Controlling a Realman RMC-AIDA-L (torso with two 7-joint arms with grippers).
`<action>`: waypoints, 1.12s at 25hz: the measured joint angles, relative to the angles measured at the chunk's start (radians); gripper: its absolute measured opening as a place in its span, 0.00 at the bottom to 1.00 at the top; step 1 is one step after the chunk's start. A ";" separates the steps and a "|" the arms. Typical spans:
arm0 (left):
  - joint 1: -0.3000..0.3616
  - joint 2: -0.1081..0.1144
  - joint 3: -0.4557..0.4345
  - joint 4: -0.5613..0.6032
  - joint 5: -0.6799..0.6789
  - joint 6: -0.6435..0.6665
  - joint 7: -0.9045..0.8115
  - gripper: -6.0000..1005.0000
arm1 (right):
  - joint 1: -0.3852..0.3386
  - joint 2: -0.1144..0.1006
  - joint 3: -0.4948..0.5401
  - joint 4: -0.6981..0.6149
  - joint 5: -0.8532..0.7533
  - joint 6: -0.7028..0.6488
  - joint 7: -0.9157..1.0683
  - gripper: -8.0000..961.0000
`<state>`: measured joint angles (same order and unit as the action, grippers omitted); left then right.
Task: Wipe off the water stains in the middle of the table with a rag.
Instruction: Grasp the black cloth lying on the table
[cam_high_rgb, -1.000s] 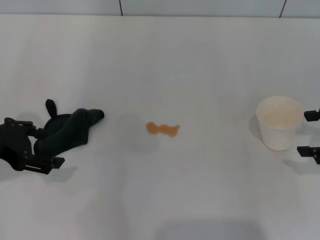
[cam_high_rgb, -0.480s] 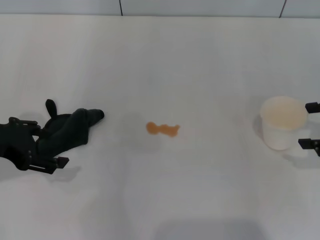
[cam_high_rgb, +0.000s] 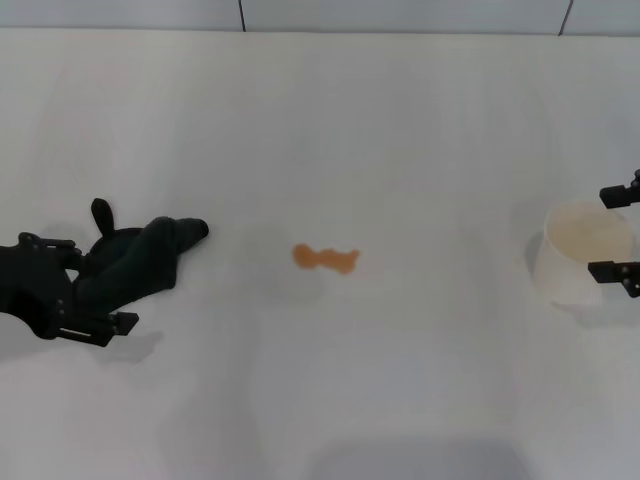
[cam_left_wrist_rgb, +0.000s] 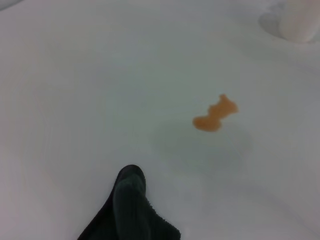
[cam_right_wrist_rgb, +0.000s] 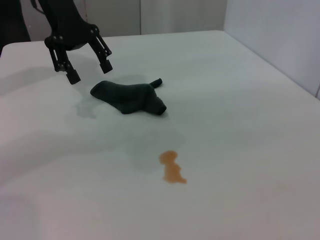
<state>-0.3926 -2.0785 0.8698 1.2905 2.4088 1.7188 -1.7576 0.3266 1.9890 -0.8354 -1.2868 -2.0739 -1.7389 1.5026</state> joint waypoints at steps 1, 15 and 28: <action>0.002 0.000 0.003 0.000 0.000 0.000 0.000 0.87 | 0.001 0.000 -0.002 0.000 0.000 0.000 0.000 0.91; -0.031 0.004 0.007 0.025 0.082 0.000 -0.013 0.87 | 0.011 0.006 -0.018 -0.011 -0.002 -0.007 0.015 0.91; -0.054 0.005 0.001 0.036 0.113 -0.028 -0.017 0.87 | 0.013 0.009 -0.020 -0.011 -0.002 -0.005 0.018 0.91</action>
<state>-0.4462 -2.0733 0.8706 1.3270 2.5217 1.6913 -1.7744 0.3395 1.9976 -0.8553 -1.2977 -2.0754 -1.7441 1.5205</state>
